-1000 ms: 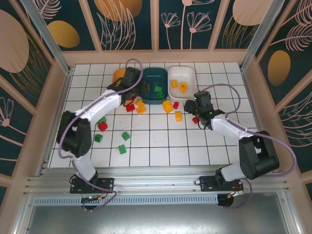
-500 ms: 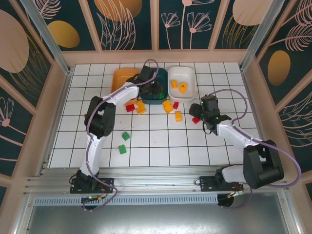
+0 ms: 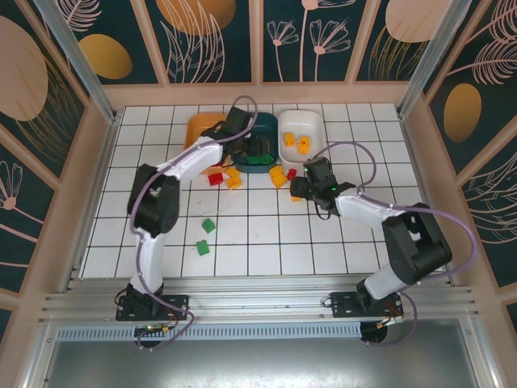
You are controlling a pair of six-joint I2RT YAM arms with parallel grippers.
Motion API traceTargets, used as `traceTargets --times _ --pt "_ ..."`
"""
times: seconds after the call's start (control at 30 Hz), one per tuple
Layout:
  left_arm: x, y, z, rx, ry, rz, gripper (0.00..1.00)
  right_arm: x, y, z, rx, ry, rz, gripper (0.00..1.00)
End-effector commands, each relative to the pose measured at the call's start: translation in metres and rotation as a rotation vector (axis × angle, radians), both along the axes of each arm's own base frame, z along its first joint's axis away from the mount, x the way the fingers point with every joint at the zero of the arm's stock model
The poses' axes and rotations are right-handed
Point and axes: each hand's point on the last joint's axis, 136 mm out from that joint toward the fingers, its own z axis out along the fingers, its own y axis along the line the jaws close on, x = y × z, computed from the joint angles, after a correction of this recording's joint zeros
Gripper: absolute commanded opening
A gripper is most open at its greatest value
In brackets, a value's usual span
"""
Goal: Sort the legos into containers by color
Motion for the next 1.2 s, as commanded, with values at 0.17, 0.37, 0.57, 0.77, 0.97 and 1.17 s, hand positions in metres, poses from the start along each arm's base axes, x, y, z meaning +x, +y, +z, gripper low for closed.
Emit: traceTargets --times 0.17,0.37,0.57,0.77,0.97,1.17 --pt "-0.097 0.074 0.023 -0.215 -0.133 0.211 0.84 0.009 0.013 -0.036 -0.096 0.026 0.020 0.55" --pt "-0.154 0.119 0.004 -0.284 -0.164 0.321 0.92 0.014 0.014 -0.031 -0.115 -0.006 0.016 0.31" --pt "-0.175 0.165 0.036 -0.294 -0.307 0.471 0.98 0.025 0.014 0.021 -0.085 -0.108 -0.005 0.20" --pt "-0.204 0.231 0.003 -0.279 -0.271 0.823 0.99 0.054 0.022 0.070 -0.060 -0.200 -0.001 0.19" --pt "-0.222 0.241 -0.027 -0.363 -0.211 0.916 0.99 0.129 0.004 0.048 -0.044 -0.129 -0.049 0.20" --pt "-0.230 0.235 -0.040 -0.390 -0.157 0.882 0.98 0.177 0.000 0.034 -0.076 -0.076 -0.083 0.41"
